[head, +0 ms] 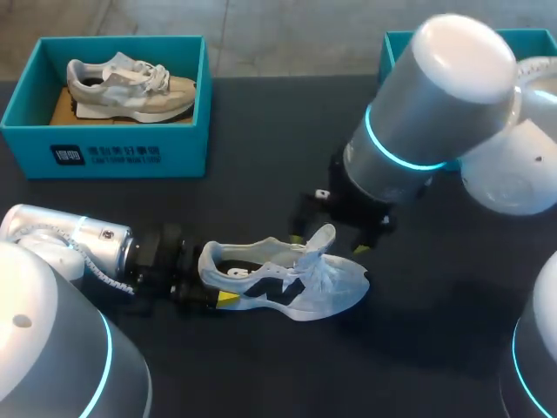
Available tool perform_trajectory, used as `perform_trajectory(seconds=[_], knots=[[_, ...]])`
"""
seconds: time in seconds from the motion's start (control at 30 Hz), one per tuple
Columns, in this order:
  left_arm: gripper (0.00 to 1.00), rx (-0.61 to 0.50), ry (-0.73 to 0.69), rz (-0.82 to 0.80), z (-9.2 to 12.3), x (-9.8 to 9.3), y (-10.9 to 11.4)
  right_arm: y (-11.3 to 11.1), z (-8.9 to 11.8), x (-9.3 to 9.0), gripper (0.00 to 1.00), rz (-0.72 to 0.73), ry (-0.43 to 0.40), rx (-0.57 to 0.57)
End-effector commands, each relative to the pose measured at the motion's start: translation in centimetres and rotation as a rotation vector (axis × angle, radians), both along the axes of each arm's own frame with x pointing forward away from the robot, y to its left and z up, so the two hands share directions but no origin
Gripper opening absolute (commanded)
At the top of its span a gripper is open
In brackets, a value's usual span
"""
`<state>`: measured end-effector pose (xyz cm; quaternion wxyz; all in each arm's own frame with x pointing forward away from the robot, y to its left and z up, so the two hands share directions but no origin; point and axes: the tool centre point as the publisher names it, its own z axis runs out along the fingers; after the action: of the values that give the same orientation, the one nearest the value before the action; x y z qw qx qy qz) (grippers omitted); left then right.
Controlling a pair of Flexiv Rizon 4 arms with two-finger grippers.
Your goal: Take the shoe out of the shoebox, open the shoe tongue, remove and reinsert the insole, then place the shoe into the shoebox
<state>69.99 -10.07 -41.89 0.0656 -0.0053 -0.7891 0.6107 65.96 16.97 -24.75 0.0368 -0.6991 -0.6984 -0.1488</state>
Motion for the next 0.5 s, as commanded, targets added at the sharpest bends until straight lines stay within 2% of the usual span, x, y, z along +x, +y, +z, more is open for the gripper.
perform_trajectory(seconds=[0.03, 0.07, 0.1, 0.13, 0.2, 0.23, 0.27, 0.3, 0.5], knots=[[0.00, 0.000, 0.000, 0.000, -0.3, 0.1, 0.0, 2.0, 1.7, 0.2, 1.00, 0.053, 0.000, -0.190], [0.00, 0.000, 0.000, 0.000, -0.3, 0.1, 0.0, 2.3, 2.0, 0.2, 0.99, 0.079, -0.003, -0.204], [0.00, 0.000, 0.000, 0.000, -0.3, 0.1, 0.0, 2.6, 2.2, 0.2, 0.68, 0.098, -0.004, -0.218], [0.00, 0.000, 0.000, 0.000, -0.3, 0.1, 0.0, 2.8, 2.4, 0.2, 0.48, 0.119, 0.000, -0.233], [0.00, 0.000, 0.000, 0.000, -0.3, 0.1, 0.0, 3.3, 2.7, 0.2, 0.36, 0.172, 0.004, -0.259], [0.00, 0.000, 0.000, 0.000, -0.3, 0.1, 0.0, 3.5, 2.8, 0.1, 0.27, 0.195, 0.004, -0.270], [0.00, 0.000, 0.000, 0.000, -0.3, 0.1, 0.0, 3.6, 2.9, 0.1, 0.18, 0.212, 0.002, -0.276], [0.00, 0.000, 0.000, 0.000, -0.3, 0.1, 0.0, 3.7, 2.9, 0.1, 0.02, 0.235, 0.005, -0.281], [0.00, 0.000, 0.000, 0.000, -0.3, 0.1, 0.0, 4.5, 2.8, 0.2, 0.00, 0.440, -0.002, -0.241]])
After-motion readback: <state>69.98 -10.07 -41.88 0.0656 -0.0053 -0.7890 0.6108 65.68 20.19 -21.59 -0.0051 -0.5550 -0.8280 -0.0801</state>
